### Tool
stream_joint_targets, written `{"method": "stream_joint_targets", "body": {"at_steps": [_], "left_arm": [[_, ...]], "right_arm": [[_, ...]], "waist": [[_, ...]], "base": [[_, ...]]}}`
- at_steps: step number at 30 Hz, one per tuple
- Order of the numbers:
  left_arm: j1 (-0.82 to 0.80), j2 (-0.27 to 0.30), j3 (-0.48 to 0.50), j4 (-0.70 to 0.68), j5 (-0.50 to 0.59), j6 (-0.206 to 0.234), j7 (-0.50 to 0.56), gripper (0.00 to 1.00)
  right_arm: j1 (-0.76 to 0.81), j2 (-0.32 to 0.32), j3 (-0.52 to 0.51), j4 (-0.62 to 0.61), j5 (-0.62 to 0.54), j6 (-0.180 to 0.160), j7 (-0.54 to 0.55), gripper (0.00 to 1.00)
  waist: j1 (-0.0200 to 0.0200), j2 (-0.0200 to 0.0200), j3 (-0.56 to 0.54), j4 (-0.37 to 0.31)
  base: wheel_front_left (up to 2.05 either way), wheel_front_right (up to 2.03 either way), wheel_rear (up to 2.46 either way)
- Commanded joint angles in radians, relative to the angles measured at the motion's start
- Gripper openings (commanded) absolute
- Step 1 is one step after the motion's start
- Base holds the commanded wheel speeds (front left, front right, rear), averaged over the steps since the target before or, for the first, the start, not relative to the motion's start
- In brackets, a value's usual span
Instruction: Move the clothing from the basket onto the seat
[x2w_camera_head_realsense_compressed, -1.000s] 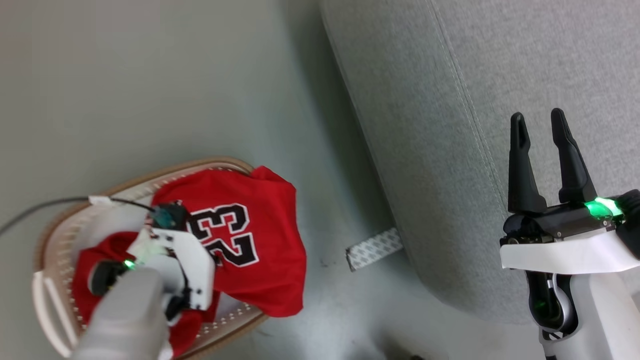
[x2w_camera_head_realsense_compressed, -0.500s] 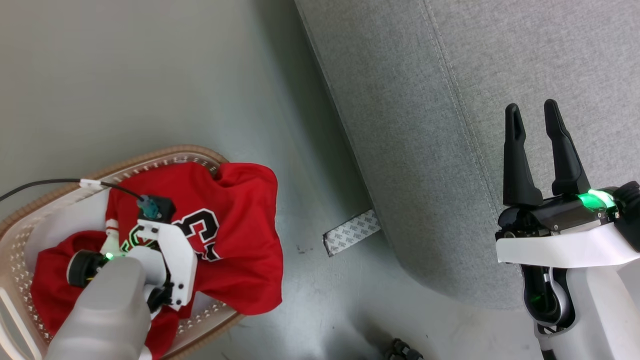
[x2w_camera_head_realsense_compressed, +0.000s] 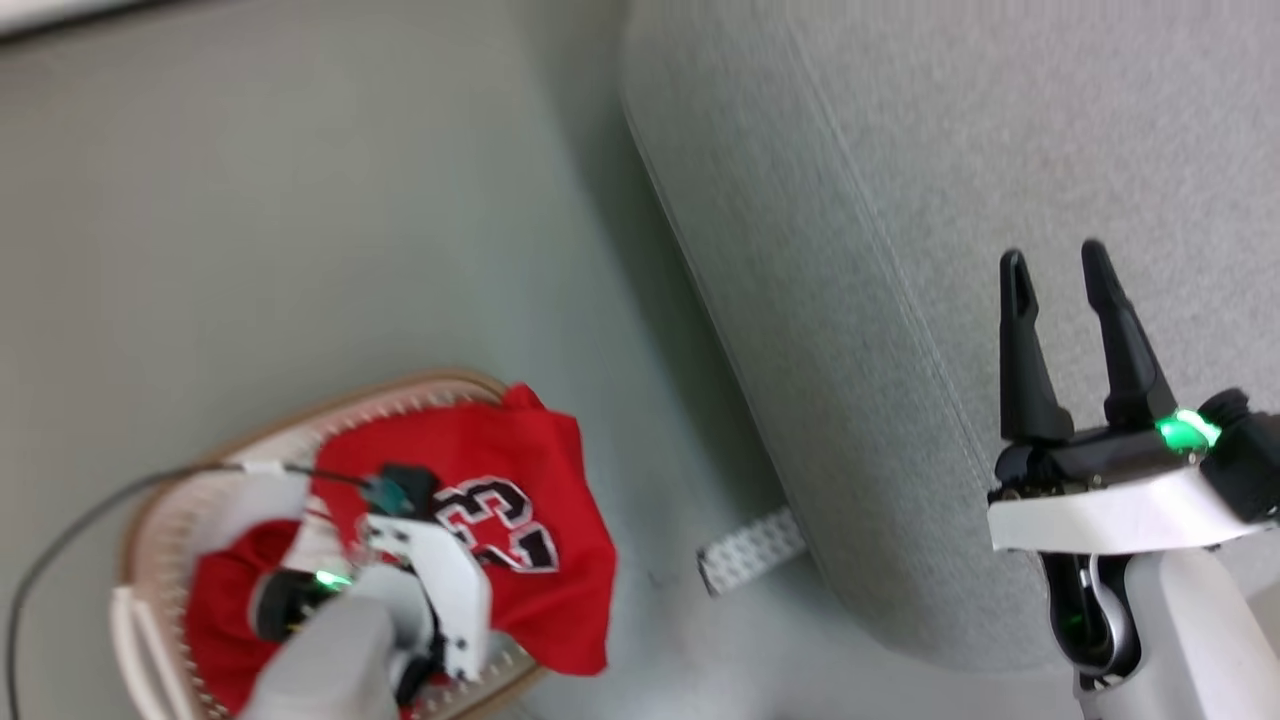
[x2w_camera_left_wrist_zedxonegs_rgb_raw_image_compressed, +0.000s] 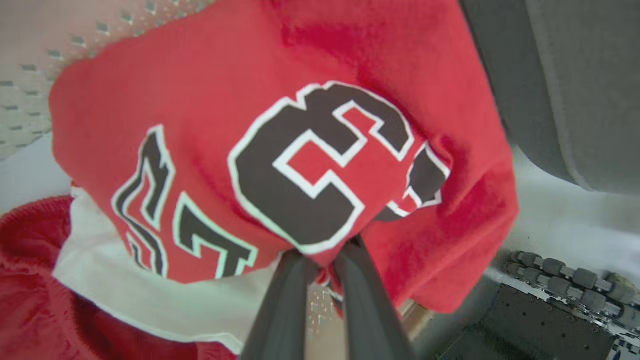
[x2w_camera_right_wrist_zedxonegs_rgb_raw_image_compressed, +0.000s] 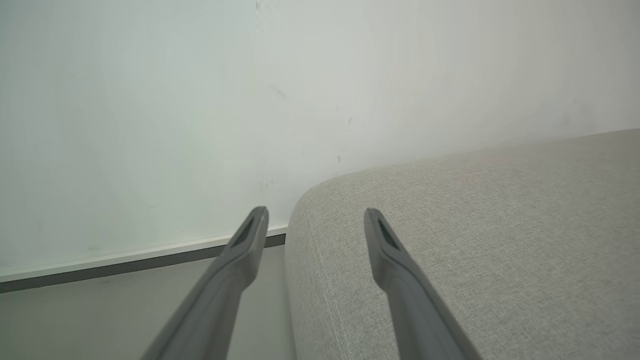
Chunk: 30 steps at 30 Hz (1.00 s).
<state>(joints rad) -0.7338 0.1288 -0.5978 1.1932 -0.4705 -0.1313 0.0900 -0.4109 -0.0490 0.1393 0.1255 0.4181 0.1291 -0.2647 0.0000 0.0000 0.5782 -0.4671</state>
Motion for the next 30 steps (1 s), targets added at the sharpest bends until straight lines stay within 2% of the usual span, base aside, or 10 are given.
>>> {"method": "stream_joint_targets", "body": {"at_steps": [1, 10, 19, 26, 30], "left_arm": [[0.023, -0.003, -0.011, -0.011, -0.018, 0.003, -0.024, 0.00], [0.136, -0.037, -0.123, -0.151, -0.149, 0.003, -0.184, 0.00], [0.184, -0.022, -0.206, -0.288, -0.260, 0.003, -0.302, 0.00], [0.145, 0.010, -0.191, -0.389, -0.265, 0.003, -0.346, 0.00], [0.120, 0.029, -0.162, -0.473, -0.242, 0.025, -0.354, 0.00]], "right_arm": [[0.018, -0.003, -0.008, 0.005, -0.012, 0.003, 0.000, 1.00], [0.098, -0.004, -0.032, 0.053, -0.094, 0.003, 0.000, 1.00], [0.176, -0.004, -0.041, 0.083, -0.120, 0.003, 0.000, 1.00], [0.214, -0.003, -0.031, 0.090, -0.110, 0.003, 0.000, 1.00], [0.224, -0.003, -0.027, 0.090, -0.118, 0.003, 0.000, 1.00]], "waist": [[0.0000, 0.0000, -0.108, 0.066], [0.0000, 0.0000, -0.338, 0.194], [0.0000, 0.0000, -0.500, 0.295], [0.0000, 0.0000, -0.562, 0.331], [0.0000, 0.0000, -0.577, 0.347]], "base": [[0.00, 0.00, 0.00], [0.00, 0.00, 0.00], [0.00, 0.00, 0.00], [0.00, 0.00, 0.00], [0.00, 0.00, 0.00]]}}
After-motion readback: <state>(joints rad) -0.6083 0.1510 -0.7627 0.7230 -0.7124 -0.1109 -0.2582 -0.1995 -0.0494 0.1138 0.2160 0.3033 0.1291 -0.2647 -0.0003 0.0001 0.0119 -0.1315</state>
